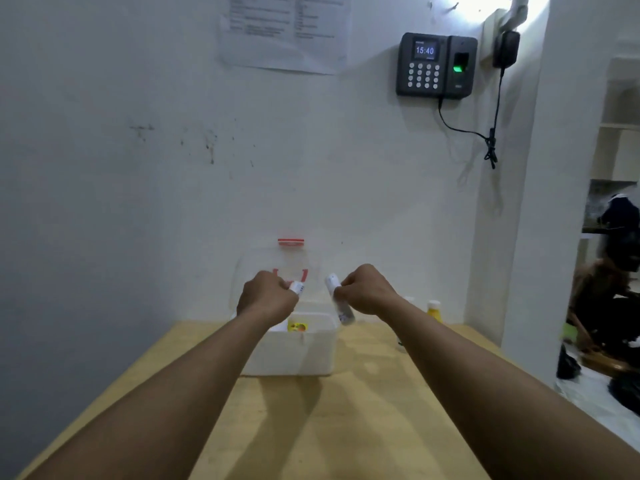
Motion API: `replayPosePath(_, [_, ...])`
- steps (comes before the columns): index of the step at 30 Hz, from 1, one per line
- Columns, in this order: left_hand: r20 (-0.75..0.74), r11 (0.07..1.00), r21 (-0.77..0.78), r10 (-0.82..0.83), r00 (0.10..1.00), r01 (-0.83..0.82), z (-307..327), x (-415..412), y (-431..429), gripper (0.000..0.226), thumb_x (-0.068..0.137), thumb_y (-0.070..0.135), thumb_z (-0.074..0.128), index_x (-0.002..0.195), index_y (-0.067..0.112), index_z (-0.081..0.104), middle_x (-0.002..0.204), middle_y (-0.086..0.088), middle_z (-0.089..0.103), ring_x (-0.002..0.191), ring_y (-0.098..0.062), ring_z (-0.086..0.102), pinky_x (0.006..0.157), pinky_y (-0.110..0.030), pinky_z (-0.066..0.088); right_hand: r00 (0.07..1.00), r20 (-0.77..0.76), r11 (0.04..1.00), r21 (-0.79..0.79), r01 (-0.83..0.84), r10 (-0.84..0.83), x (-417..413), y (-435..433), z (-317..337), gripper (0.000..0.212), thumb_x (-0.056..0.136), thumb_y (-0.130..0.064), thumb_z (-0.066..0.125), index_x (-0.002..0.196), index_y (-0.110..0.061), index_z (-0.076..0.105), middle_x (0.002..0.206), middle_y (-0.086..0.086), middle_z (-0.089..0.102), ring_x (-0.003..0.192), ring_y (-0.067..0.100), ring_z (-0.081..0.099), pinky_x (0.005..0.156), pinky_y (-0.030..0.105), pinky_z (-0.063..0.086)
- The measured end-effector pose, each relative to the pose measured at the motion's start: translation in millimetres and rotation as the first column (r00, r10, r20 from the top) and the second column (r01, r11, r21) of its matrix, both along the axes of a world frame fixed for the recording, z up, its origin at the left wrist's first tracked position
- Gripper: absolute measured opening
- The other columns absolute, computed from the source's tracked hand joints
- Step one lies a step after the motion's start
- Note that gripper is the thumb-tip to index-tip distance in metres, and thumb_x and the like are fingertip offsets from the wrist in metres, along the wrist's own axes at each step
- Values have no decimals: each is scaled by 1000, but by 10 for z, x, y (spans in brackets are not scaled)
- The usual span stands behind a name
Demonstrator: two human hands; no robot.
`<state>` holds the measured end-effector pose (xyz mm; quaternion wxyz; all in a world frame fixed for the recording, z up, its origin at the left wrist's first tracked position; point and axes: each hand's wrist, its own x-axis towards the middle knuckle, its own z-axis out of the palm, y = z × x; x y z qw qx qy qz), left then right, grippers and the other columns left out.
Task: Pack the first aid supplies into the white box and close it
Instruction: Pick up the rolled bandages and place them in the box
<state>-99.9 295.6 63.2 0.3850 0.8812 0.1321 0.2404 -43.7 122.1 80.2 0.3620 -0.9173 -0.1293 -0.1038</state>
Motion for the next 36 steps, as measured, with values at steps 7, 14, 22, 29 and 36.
replayPosePath(7, [-44,998,-3,62,997,-62,-23,-68,504,15,77,31,77,72,17,78,78,-1,73,80,-24,67,84,-38,57,997,-27,998,5,-70,70,69,496,-8,24,79,-19,71,89,3,75,64,4,53,54,15,45,49,26,33])
replayPosePath(14, [-118,983,180,46,992,-25,-195,-2,779,20,72,36,79,83,18,80,85,3,76,82,-21,68,83,-40,58,994,-71,996,-5,-88,87,254,891,-131,32,74,-25,77,92,0,68,81,10,64,71,22,57,57,31,42])
replayPosePath(22, [-191,915,402,64,980,18,-307,166,832,25,77,28,68,100,27,78,101,4,75,92,-24,64,88,-43,52,992,-101,993,-88,-82,73,399,1127,-266,32,79,-26,77,97,-1,68,83,9,67,63,18,57,50,25,39])
replayPosePath(29, [-168,884,468,100,981,-10,-340,255,870,26,73,28,64,95,27,78,96,4,75,92,-24,65,91,-43,49,998,-18,990,-130,-56,54,403,1246,-447,25,83,-22,74,97,-4,65,75,5,61,64,18,58,50,23,35])
replayPosePath(36, [-125,873,487,106,987,-32,-333,212,854,27,72,26,62,93,30,79,96,5,75,95,-23,65,91,-40,48,993,41,962,-254,-101,115,384,1248,-497,17,87,-13,63,96,-3,74,93,10,74,80,23,69,79,34,59])
